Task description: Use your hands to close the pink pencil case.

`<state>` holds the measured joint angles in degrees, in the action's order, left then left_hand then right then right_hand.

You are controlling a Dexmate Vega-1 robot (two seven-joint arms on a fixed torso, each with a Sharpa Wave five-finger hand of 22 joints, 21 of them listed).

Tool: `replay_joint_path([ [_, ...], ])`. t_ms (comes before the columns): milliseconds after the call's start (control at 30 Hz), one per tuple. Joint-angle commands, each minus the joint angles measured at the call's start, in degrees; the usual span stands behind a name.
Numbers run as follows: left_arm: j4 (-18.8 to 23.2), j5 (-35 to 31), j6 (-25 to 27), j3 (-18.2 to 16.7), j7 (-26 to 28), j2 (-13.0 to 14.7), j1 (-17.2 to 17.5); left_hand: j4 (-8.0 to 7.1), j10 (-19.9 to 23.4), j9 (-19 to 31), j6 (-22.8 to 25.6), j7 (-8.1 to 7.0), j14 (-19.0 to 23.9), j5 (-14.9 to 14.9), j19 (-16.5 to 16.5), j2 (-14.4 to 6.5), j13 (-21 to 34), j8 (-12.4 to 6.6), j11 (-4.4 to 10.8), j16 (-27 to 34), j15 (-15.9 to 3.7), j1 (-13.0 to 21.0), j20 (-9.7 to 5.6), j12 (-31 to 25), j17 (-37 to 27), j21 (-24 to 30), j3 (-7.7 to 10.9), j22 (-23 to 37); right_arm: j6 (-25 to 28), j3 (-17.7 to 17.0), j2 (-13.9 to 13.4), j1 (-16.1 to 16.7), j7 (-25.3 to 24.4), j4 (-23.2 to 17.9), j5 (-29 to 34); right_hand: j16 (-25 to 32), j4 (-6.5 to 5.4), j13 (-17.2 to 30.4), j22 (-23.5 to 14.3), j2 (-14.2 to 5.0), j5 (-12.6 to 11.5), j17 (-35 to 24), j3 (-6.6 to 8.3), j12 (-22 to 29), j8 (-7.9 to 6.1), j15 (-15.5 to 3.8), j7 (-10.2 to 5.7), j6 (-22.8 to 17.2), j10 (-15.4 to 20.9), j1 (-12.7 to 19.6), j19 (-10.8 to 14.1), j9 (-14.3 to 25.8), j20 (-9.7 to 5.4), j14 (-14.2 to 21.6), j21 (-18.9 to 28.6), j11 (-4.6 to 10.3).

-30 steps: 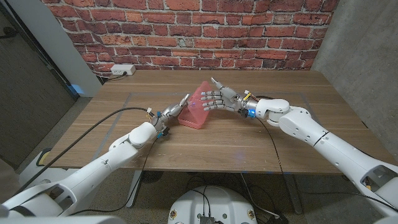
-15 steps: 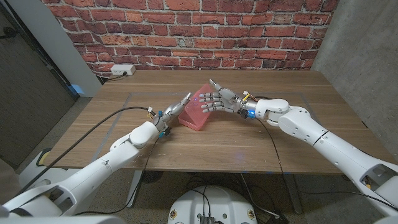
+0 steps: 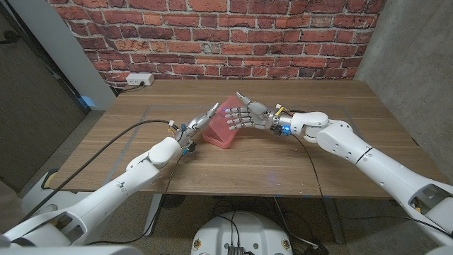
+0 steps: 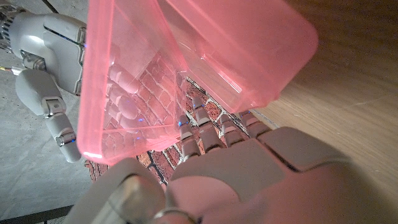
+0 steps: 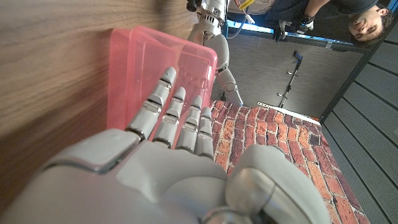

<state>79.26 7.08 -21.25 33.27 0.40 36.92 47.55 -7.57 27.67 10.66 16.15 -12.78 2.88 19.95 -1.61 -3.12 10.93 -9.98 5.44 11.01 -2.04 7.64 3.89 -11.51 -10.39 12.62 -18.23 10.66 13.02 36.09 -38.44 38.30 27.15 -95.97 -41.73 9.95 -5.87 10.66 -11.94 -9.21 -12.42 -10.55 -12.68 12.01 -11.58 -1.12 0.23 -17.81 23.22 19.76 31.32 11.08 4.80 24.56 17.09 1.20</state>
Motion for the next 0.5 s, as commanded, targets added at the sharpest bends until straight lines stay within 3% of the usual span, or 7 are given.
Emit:
replay_joint_path([
  [33, 0.5, -0.9, 0.4, 0.1, 0.6, -0.2, 0.2, 0.26, 0.1, 0.2, -0.2, 0.23, 0.1, 0.4, 0.0, -0.4, -0.1, -0.34, 0.33, 0.0, -4.18, 0.4, 0.09, 0.0, -0.1, 0.0, -0.13, 0.1, 0.5, 1.6, -0.1, -2.2, 4.4, 1.6, 1.0, 0.5, -0.72, 0.1, -0.7, -1.14, -0.4, -0.5, 0.69, -0.6, 0.65, -0.14, -0.56, 1.9, -2.1, -0.3, -0.8, 0.1, 0.76, -0.3, 0.0, 0.73],
  [233, 1.3, -1.2, 0.9, -0.2, 1.4, 0.1, 0.7, 0.35, 0.2, 0.2, -0.1, 0.26, 0.1, 0.4, 0.1, -0.4, -0.1, -0.52, 0.32, 0.0, -4.13, 0.6, 0.15, -0.1, -0.1, -0.1, -0.08, 0.1, 0.3, 2.6, 0.1, -3.6, 6.4, 2.5, 2.3, 0.9, -2.18, 0.2, -1.9, -1.57, -0.5, -1.3, 1.83, -1.2, 1.19, 1.41, -1.15, 4.5, -5.1, -1.7, -2.9, 0.1, 1.39, -1.3, 0.1, 1.42],
  [267, 1.6, -1.2, 1.0, -0.3, 1.6, 0.2, 0.8, 0.36, 0.2, 0.2, -0.1, 0.26, 0.1, 0.4, 0.1, -0.4, -0.1, -0.54, 0.35, 0.0, -4.17, 0.6, 0.18, -0.1, -0.1, -0.1, -0.08, 0.1, 0.4, 2.7, 0.0, -3.6, 6.3, 2.4, 2.5, 1.3, -2.73, 0.2, -2.6, -1.45, -0.6, -1.8, 2.47, -1.8, 1.43, 1.42, -1.66, 6.5, -8.2, -2.4, -2.9, 0.1, 1.49, -1.3, 0.7, 0.97],
  [333, 1.9, -1.3, 1.2, -0.5, 2.0, 0.4, 1.1, 0.38, 0.3, 0.2, -0.1, 0.26, 0.1, 0.5, 0.2, -0.4, -0.1, -0.58, 0.34, 0.0, -4.15, 0.7, 0.19, -0.1, -0.1, -0.1, -0.07, 0.1, 0.5, 3.0, 0.2, -4.2, 7.0, 2.8, 2.9, 1.9, -3.05, 0.2, -3.2, -1.4, -0.7, -2.3, 3.08, -1.8, 1.37, 0.62, -2.22, 7.8, -10.2, -2.9, -2.3, 0.0, 1.06, -0.4, 1.5, 1.67],
  [500, 2.9, -1.5, 1.8, -1.1, 2.9, 0.9, 1.8, 0.43, 0.4, 0.2, 0.1, 0.31, 0.0, 0.5, 0.1, -0.5, -0.1, -0.73, 0.48, 0.0, -4.13, 0.8, 0.14, -0.2, -0.1, -0.1, -0.03, 0.1, -0.1, 3.3, 0.1, -4.7, 6.9, 2.5, 4.4, 3.0, -3.39, 0.2, -4.2, -1.58, -0.9, -3.2, 4.03, -1.4, 0.94, -0.04, -3.28, 7.9, -11.0, -3.6, -2.1, 0.0, 0.83, 1.7, 2.5, 2.69],
])
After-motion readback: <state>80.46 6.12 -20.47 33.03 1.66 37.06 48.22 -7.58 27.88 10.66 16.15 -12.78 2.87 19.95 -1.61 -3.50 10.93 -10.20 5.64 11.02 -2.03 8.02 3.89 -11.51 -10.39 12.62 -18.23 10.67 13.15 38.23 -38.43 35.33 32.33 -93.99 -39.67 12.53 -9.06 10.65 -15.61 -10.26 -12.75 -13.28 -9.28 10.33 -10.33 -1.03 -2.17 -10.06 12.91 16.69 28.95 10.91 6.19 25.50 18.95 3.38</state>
